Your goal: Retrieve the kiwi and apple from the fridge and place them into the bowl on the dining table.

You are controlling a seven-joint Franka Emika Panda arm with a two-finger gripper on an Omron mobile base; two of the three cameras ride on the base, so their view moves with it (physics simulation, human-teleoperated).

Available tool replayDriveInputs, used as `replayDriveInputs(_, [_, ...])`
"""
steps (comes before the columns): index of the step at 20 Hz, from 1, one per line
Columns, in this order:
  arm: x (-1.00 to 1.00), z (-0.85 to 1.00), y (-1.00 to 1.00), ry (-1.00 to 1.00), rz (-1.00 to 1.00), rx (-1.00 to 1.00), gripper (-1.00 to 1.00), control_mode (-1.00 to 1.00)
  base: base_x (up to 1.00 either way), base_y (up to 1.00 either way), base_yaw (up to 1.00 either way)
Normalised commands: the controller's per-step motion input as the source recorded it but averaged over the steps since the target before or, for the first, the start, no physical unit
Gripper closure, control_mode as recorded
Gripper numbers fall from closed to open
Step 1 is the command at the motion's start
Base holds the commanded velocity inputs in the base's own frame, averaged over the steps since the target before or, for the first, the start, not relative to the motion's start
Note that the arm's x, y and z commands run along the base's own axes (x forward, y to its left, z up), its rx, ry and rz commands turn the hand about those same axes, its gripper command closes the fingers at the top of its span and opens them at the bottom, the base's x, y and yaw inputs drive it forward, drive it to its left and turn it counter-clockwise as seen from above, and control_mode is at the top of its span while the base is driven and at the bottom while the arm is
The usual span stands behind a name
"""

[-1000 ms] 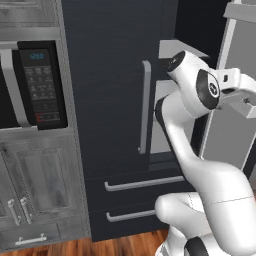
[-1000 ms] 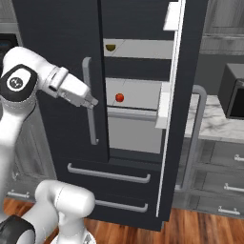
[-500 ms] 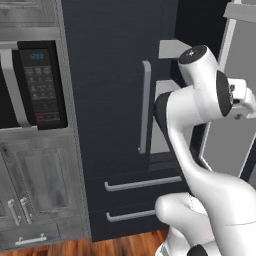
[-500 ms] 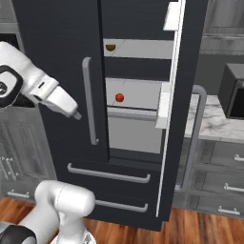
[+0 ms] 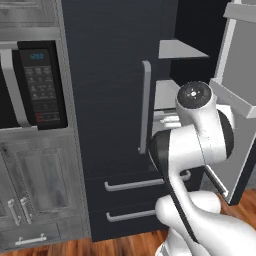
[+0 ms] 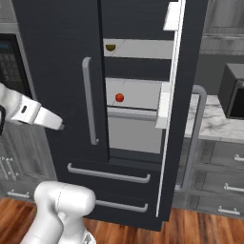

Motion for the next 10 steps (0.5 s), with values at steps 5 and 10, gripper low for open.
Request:
replayDriveInputs(5, [0.12, 0.00, 0.15, -0.20, 0.28, 0.16, -1.00, -1.00, 0.00, 0.00, 0.00])
replayDriveInputs(10, [0.26, 0.08, 0.02, -0.15, 0.27, 0.13, -1.00, -1.00, 0.00, 0.00, 0.00])
